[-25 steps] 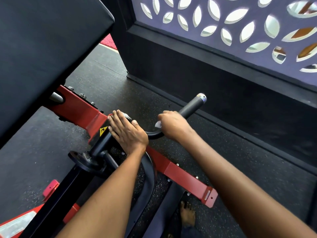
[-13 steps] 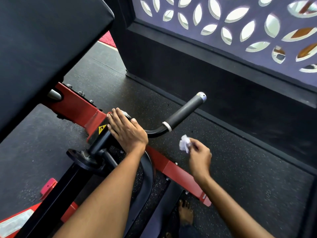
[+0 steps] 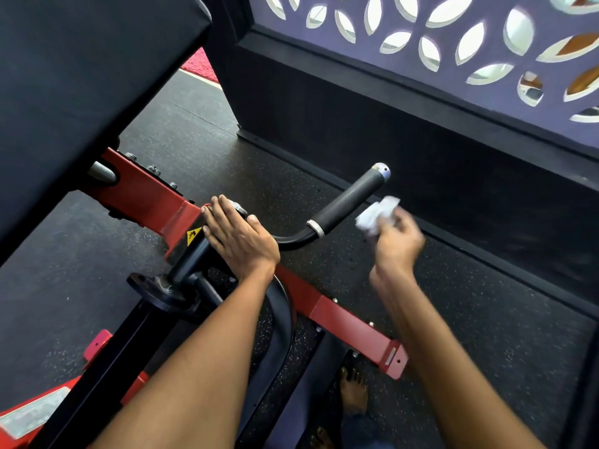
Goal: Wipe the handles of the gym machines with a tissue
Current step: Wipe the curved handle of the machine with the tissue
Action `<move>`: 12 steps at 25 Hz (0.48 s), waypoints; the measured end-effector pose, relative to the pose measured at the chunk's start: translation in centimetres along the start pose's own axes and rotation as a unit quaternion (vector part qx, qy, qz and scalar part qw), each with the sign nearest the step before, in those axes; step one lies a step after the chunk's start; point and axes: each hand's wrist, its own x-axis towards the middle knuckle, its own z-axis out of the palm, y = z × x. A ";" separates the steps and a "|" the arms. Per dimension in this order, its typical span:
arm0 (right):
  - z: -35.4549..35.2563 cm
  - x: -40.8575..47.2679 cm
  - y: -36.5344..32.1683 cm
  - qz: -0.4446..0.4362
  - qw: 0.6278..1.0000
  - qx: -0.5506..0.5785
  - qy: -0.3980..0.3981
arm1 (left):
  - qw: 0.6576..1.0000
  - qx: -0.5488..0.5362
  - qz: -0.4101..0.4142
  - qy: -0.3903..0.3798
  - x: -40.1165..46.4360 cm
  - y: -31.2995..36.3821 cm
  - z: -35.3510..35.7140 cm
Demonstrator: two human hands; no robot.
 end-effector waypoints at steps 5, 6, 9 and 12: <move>1.9 6.9 -0.9 -0.514 0.644 -0.510 -0.246 | 1.000 -0.005 0.002 -0.002 0.0 0.0 0.0; 2.0 7.9 -0.7 -0.501 0.638 -0.535 -0.235 | 1.000 -0.006 0.003 -0.002 0.0 0.0 0.0; 3.3 8.9 -1.9 -0.387 0.758 -0.500 -0.161 | 1.000 -0.003 0.002 0.001 0.0 -0.1 0.1; 5.2 9.3 -3.2 -0.232 0.845 -0.469 -0.107 | 1.000 -0.008 0.005 -0.001 -0.1 -0.1 0.2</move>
